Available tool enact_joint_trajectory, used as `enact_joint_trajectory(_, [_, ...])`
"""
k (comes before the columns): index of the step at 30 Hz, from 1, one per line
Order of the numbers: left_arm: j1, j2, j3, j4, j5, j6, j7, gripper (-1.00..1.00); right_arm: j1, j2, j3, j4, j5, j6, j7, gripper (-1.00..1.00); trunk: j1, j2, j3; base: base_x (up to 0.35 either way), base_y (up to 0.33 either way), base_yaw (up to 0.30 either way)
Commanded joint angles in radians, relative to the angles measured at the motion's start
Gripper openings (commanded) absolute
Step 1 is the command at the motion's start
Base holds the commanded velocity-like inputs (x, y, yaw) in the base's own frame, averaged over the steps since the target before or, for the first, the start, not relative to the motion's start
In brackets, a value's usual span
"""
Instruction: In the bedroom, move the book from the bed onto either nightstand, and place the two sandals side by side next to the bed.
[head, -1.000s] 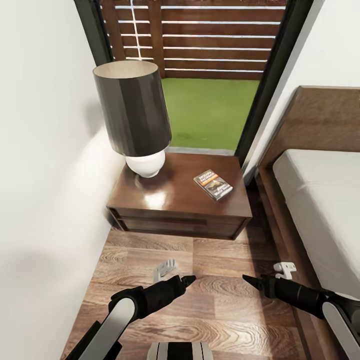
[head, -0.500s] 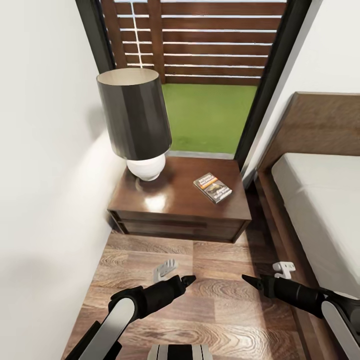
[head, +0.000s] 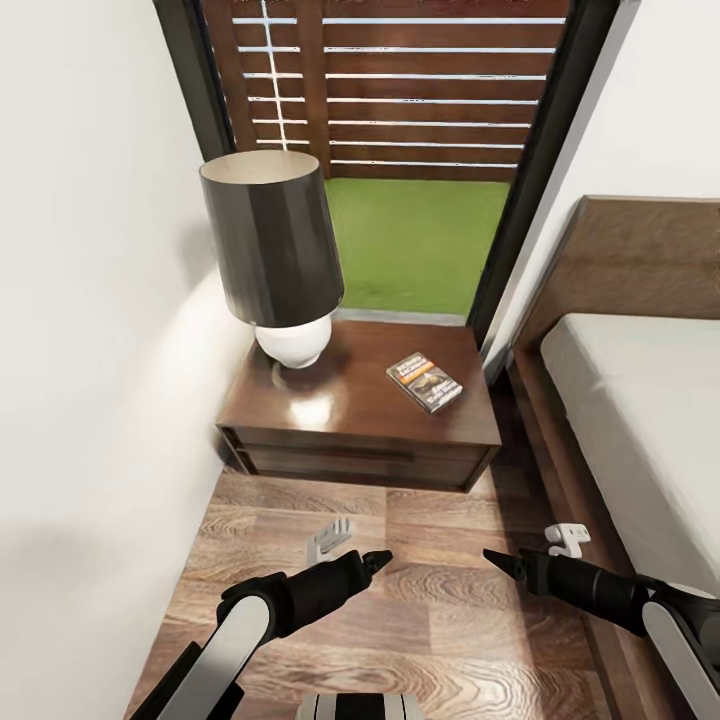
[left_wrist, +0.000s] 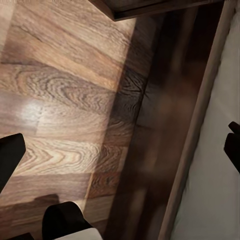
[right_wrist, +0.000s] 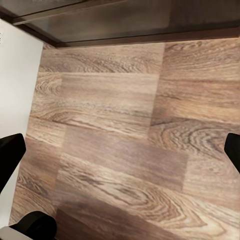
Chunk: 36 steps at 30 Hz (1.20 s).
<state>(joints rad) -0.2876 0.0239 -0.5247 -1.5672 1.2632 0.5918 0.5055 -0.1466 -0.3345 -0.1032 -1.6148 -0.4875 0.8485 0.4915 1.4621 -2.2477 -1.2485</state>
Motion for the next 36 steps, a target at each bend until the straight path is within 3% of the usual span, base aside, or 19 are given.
enact_joint_trajectory(1, [-0.001,0.001,-0.001,-0.001,0.01,-0.001,0.01,1.0,-0.001,0.0,-0.001,0.0,0.001,0.006,0.004,1.0,0.0,0.0,0.001,0.0,0.0,0.0])
enact_joint_trajectory(17, [0.003,0.012,-0.001,0.01,0.004,-0.002,-0.007,1.0,-0.001,0.0,-0.001,0.0,0.001,0.006,0.004,1.0,0.0,0.0,0.027,0.0,0.0,0.0])
enact_joint_trajectory(36, [0.004,0.017,0.0,0.019,-0.002,-0.001,-0.009,1.0,-0.001,0.0,-0.001,0.0,0.001,0.006,0.004,1.0,-0.073,0.133,0.118,0.0,0.0,0.0])
